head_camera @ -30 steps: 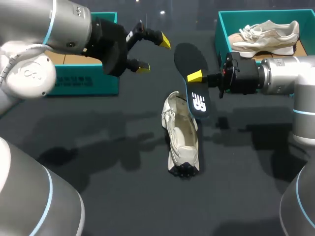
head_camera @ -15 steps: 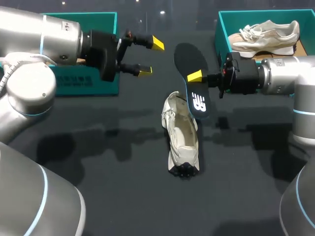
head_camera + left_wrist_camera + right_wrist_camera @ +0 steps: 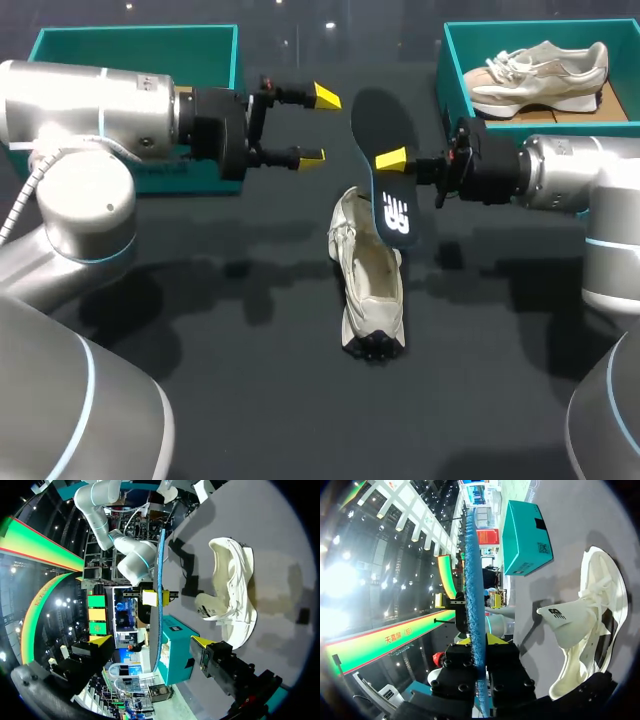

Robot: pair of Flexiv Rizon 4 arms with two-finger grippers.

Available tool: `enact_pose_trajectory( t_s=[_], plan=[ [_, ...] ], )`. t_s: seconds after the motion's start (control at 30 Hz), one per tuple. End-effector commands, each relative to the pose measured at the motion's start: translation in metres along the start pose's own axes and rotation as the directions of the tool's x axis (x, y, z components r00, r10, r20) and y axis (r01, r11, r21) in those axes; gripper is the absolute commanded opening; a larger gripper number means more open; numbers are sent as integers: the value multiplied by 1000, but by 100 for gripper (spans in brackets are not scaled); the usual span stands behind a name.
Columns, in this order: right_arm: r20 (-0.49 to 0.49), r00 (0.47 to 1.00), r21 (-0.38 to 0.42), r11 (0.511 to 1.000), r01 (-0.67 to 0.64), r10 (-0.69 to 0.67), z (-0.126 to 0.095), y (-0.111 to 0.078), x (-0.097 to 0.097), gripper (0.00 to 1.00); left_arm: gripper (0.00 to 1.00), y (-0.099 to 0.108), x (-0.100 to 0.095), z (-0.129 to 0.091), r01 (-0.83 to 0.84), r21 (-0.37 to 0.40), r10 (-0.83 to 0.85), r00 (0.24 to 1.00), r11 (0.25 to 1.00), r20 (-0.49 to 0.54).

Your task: Take the shoe out of the shoebox, open the shoe tongue, remove and reinsert the insole, then place the shoe into the shoebox

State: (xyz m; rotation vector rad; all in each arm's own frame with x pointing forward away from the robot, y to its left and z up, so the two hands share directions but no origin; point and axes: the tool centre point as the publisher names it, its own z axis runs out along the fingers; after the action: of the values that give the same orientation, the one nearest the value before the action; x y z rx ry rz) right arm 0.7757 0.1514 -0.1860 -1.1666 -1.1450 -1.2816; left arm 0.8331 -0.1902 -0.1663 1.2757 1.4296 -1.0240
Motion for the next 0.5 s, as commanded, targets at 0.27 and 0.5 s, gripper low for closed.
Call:
enact_pose_trajectory(
  t_s=[0.27,0.5],
  plan=[
    [32,999,6,1000,-11,10,14,4,-4,0,100,0,4,18,30,-21,-31,999,999,-15],
    [22,1000,13,1000,-1,1,21,2,-4,0,91,0,7,29,44,-22,-44,999,999,5]
  ],
)
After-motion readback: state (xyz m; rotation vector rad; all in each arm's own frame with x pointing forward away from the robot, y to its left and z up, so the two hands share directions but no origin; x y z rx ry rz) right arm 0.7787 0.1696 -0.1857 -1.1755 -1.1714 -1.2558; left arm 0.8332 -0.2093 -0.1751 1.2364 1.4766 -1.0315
